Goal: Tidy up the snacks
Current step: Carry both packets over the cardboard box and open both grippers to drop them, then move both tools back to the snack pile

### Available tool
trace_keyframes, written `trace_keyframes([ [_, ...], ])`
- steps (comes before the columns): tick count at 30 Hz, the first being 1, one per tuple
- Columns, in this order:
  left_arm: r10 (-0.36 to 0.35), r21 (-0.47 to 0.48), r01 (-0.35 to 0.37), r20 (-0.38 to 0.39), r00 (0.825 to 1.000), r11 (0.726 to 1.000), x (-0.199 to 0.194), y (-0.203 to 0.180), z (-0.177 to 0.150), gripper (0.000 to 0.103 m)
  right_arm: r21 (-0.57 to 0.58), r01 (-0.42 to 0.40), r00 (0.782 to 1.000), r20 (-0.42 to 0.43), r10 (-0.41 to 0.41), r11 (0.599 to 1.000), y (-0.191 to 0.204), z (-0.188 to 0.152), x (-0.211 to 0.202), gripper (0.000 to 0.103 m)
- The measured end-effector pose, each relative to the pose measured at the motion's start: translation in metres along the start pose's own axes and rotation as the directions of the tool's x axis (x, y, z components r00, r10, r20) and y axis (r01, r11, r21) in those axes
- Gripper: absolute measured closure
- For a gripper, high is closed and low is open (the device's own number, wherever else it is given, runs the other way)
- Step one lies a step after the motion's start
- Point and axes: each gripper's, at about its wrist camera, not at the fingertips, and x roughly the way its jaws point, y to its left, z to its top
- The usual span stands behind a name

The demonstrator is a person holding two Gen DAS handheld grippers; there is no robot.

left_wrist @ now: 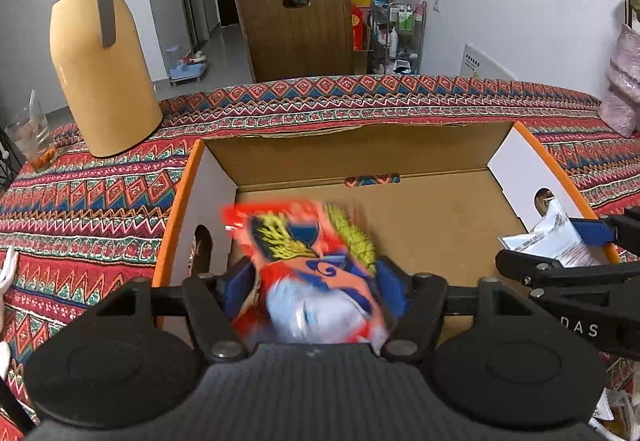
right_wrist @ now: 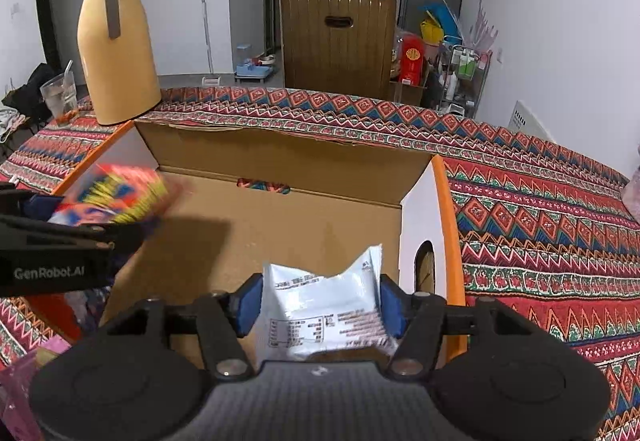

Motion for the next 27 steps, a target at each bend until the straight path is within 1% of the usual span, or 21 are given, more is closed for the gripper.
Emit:
trace_keyframes([
  [1, 0.002, 0.003, -0.002, 0.01, 1.0, 1.0, -0.002, 0.0, 0.001, 0.023, 0.002, -0.002, 1.0, 0.006, 0.002, 1.0, 0.0, -0.001, -0.002, 0.033],
  [2, 0.006, 0.006, -0.006, 0.024, 1.0, 1.0, -0.006, 0.001, 0.0, 0.019, 0.002, -0.003, 1.0, 0.014, 0.003, 1.0, -0.001, 0.0, -0.004, 0.031],
  [4, 0.012, 0.002, -0.012, 0.054, 0.998, 1.0, -0.015, 0.003, -0.001, 0.001, 0.007, -0.005, 0.999, 0.032, 0.004, 1.0, -0.002, 0.001, -0.01, 0.02],
  [7, 0.012, -0.002, -0.012, 0.105, 0.994, 1.0, -0.033, 0.006, -0.001, 0.0, 0.016, -0.011, 0.998, 0.067, 0.01, 1.0, -0.004, -0.001, -0.025, 0.011],
  [9, 0.005, -0.008, -0.004, 0.129, 0.992, 1.0, -0.044, 0.009, -0.002, 0.0, 0.016, -0.014, 0.995, 0.094, 0.013, 1.0, -0.005, -0.005, -0.037, 0.009],
  [10, 0.002, -0.01, 0.0, 0.142, 0.99, 1.0, -0.05, 0.01, -0.004, 0.0, 0.017, -0.017, 0.994, 0.106, 0.015, 1.0, -0.005, -0.007, -0.043, 0.004],
  [12, -0.001, -0.014, 0.003, 0.164, 0.987, 1.0, -0.062, 0.012, -0.007, 0.0, 0.022, -0.015, 0.99, 0.139, 0.011, 1.0, -0.005, -0.014, -0.058, 0.0],
  [16, -0.015, -0.02, 0.02, 0.209, 0.978, 1.0, -0.091, 0.017, -0.024, 0.0, 0.027, -0.017, 0.977, 0.212, 0.011, 0.999, -0.002, -0.033, -0.092, 0.0],
  [20, -0.025, -0.019, 0.03, 0.254, 0.967, 0.999, -0.117, 0.021, -0.047, 0.0, 0.031, -0.01, 0.961, 0.277, 0.001, 0.999, 0.003, -0.063, -0.124, 0.0],
  [23, -0.034, -0.023, 0.042, 0.268, 0.963, 0.999, -0.132, 0.025, -0.067, 0.0, 0.026, 0.002, 0.949, 0.315, -0.01, 1.0, 0.006, -0.089, -0.143, 0.0],
  [27, -0.031, -0.033, 0.041, 0.262, 0.965, 0.999, -0.141, 0.029, -0.094, 0.0, 0.033, 0.017, 0.945, 0.327, -0.027, 0.999, 0.008, -0.121, -0.158, 0.0],
])
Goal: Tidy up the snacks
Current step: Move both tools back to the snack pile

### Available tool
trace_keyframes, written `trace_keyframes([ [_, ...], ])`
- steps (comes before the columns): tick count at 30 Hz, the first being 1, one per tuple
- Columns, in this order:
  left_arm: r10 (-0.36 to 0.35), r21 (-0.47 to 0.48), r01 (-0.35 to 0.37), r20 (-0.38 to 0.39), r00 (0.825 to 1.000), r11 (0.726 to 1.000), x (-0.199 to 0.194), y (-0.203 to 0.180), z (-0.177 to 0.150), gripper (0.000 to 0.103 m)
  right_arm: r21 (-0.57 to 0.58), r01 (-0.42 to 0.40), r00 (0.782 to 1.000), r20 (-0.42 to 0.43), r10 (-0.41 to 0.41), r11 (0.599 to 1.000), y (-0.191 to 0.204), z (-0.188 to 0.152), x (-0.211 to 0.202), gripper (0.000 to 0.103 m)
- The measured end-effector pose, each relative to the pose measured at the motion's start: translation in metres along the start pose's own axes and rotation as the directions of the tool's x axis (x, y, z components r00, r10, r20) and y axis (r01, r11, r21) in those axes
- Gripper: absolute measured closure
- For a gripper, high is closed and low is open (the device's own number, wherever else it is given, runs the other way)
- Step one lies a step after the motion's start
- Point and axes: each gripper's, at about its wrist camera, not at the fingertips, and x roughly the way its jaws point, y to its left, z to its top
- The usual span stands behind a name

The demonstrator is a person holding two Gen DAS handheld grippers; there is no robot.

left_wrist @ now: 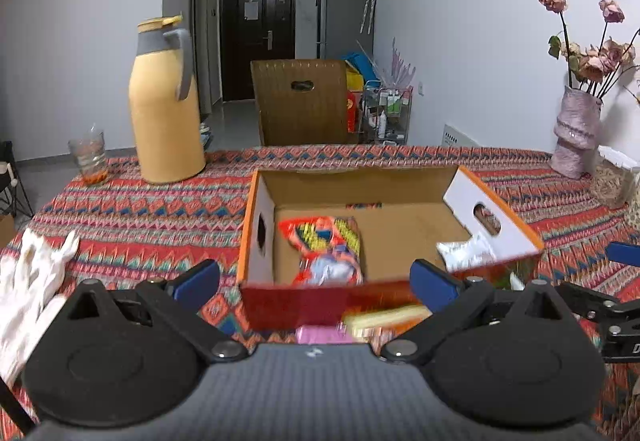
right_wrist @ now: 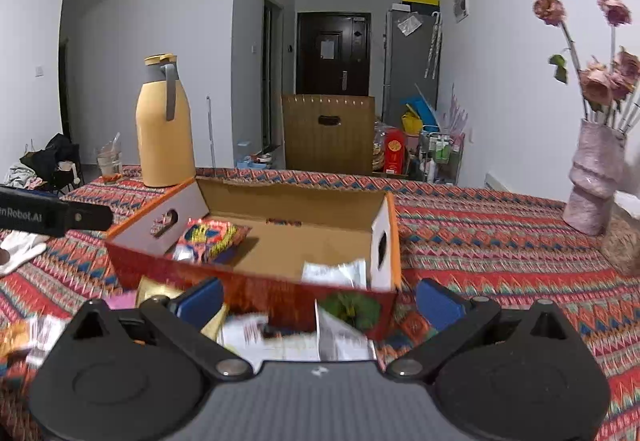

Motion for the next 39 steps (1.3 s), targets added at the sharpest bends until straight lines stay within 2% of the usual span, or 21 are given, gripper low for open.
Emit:
trace_keyframes([
  [7, -0.007, -0.018, 0.006, -0.041, 0.999, 1.0, -0.013, 0.006, -0.041, 0.0, 0.032, 0.027, 0.998, -0.055, -0.025, 0.999, 0.002, -0.045, -0.022, 0.0],
  [14, -0.016, -0.058, 0.011, -0.089, 0.996, 0.998, -0.015, 0.006, -0.069, 0.0, 0.089, 0.052, 0.99, -0.133, -0.04, 0.995, -0.003, -0.075, -0.025, 0.0],
  [17, -0.015, -0.055, 0.01, -0.097, 0.995, 0.998, -0.013, 0.005, -0.071, 0.0, 0.115, 0.049, 0.987, -0.155, -0.031, 0.992, -0.008, -0.077, -0.02, 0.0],
  [23, -0.02, -0.061, 0.014, -0.099, 0.995, 0.998, -0.013, 0.005, -0.073, 0.0, 0.198, 0.032, 0.978, -0.208, 0.01, 0.98, -0.017, -0.07, -0.001, 0.009],
  [28, -0.019, -0.069, 0.012, -0.101, 0.995, 0.998, -0.014, 0.006, -0.074, 0.0, 0.207, 0.014, 0.964, -0.262, 0.042, 0.978, -0.014, -0.076, 0.015, 0.015],
  [39, -0.024, -0.083, 0.015, -0.113, 0.993, 0.996, -0.014, 0.007, -0.075, 0.0, 0.225, -0.036, 0.964, -0.249, 0.094, 0.974, -0.019, -0.085, 0.003, 0.021],
])
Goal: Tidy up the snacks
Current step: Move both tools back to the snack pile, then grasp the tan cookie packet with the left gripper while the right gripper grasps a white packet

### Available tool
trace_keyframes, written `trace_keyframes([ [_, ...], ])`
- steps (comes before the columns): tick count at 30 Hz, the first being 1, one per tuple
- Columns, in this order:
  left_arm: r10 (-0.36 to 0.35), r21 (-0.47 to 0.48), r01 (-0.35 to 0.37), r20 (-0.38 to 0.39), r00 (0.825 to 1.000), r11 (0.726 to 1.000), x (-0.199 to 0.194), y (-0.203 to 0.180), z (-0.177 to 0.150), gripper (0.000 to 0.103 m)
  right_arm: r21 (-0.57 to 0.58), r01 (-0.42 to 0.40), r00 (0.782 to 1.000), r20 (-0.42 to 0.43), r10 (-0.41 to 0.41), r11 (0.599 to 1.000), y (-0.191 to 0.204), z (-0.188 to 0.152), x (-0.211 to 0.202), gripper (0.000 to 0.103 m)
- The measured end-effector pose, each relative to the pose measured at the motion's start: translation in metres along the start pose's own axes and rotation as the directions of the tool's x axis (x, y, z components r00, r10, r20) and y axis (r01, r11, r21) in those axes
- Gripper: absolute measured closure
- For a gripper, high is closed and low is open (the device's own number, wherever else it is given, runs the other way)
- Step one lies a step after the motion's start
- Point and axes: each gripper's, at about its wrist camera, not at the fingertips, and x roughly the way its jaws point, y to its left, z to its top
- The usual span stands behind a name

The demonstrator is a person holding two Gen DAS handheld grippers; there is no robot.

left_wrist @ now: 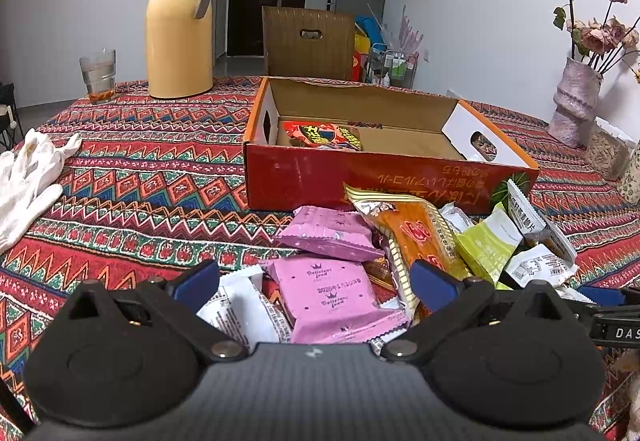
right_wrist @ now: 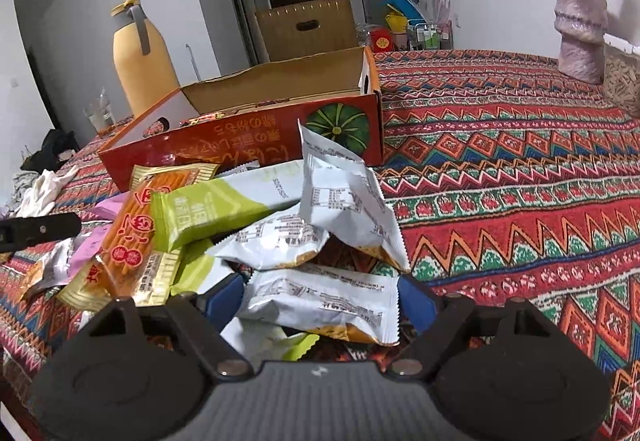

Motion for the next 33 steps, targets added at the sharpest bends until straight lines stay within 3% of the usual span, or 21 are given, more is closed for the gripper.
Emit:
trace_keyframes([
  [5, 0.001, -0.004, -0.001, 0.005, 1.0, 1.0, -0.004, 0.0, -0.002, 0.0, 0.037, -0.036, 0.999, 0.003, 0.036, 0.999, -0.007, -0.004, -0.006, 0.034],
  [7, 0.001, -0.007, -0.001, 0.005, 1.0, 1.0, -0.005, 0.001, -0.002, 0.0, 0.044, -0.049, 0.999, 0.008, 0.049, 0.998, -0.008, -0.006, -0.009, 0.045],
  [15, 0.011, -0.018, -0.011, 0.012, 1.0, 1.0, -0.012, 0.004, -0.005, 0.0, 0.071, -0.06, 0.998, 0.029, 0.059, 0.996, -0.011, -0.009, -0.018, 0.059],
  [26, 0.099, 0.005, -0.099, 0.005, 0.995, 0.995, -0.016, 0.022, -0.003, 0.0, 0.035, 0.019, 0.993, 0.117, -0.023, 0.999, -0.012, -0.01, -0.05, 0.06],
  [33, 0.159, 0.012, -0.158, -0.098, 0.982, 0.987, 0.005, 0.049, -0.005, 0.0, 0.055, 0.074, 0.988, 0.131, -0.081, 0.996, -0.021, -0.013, -0.056, 0.06],
])
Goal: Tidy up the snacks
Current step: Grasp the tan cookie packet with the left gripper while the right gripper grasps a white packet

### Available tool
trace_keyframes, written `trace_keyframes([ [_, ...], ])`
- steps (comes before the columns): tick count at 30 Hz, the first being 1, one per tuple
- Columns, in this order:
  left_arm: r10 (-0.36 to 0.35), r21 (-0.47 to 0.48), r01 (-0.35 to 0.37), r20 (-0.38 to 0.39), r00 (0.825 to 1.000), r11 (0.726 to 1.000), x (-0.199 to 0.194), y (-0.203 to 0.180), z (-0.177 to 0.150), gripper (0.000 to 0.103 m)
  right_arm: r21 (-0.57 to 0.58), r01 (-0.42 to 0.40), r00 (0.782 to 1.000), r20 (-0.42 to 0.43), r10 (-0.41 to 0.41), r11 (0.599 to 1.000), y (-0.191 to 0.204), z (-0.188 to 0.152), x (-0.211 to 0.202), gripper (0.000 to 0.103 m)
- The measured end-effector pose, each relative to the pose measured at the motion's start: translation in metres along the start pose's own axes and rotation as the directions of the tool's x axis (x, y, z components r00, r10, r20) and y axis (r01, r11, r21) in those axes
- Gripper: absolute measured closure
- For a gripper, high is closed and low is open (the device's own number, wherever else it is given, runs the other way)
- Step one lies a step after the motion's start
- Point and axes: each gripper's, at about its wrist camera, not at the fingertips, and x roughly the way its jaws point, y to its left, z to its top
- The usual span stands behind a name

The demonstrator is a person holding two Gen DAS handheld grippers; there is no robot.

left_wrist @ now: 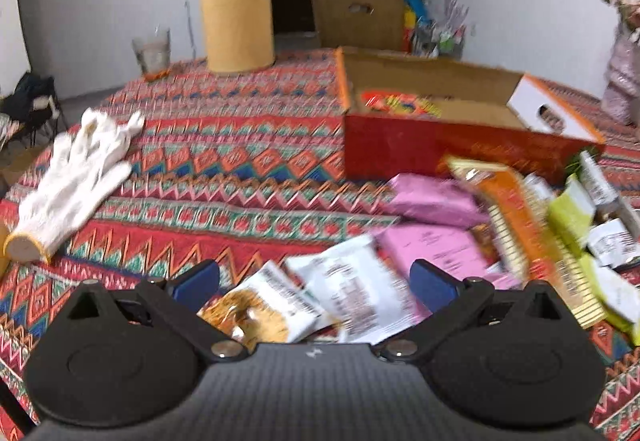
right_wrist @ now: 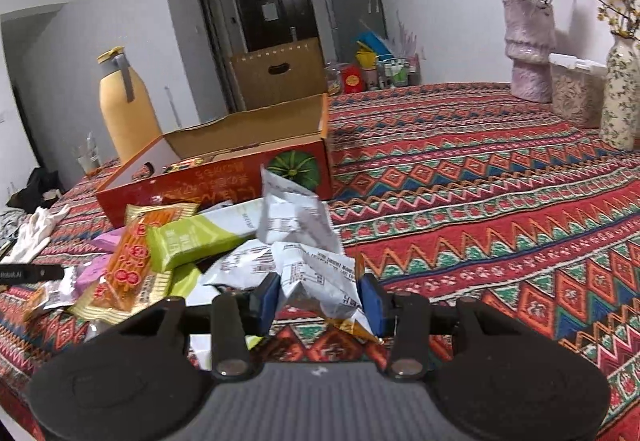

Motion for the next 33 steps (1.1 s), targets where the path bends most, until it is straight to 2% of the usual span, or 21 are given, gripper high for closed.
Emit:
trace_keyframes([
  [5, 0.02, -0.051, -0.022, -0.043, 0.999, 0.998, 0.011, 0.012, 0.0, 0.0, 0.003, 0.017, 1.0, 0.001, -0.017, 1.0, 0.0, -0.001, 0.001, 0.06],
  [15, 0.05, -0.113, -0.054, -0.036, 0.998, 0.992, 0.003, 0.04, -0.003, 0.0, 0.003, 0.04, 0.999, -0.005, -0.04, 0.999, 0.001, -0.002, 0.004, 0.06],
  [20, 0.051, -0.046, -0.054, -0.066, 0.997, 0.997, 0.007, 0.042, -0.009, 0.005, -0.002, 0.046, 0.999, -0.012, -0.046, 0.999, 0.006, -0.003, 0.006, 0.06],
  [23, 0.028, 0.02, -0.027, -0.053, 0.998, 0.999, 0.004, 0.042, -0.014, 0.007, -0.002, 0.057, 0.998, -0.011, -0.057, 0.998, 0.008, -0.005, 0.004, 0.06],
  [27, -0.006, 0.09, 0.01, -0.052, 0.999, 0.996, 0.005, 0.041, -0.016, 0.016, 0.004, 0.074, 0.997, -0.008, -0.074, 0.997, 0.011, -0.008, 0.003, 0.06],
  [33, -0.059, 0.135, 0.062, -0.025, 0.998, 0.989, 0.006, 0.046, -0.019, 0.017, 0.002, 0.09, 0.996, -0.004, -0.09, 0.996, 0.017, -0.011, -0.001, 0.06],
])
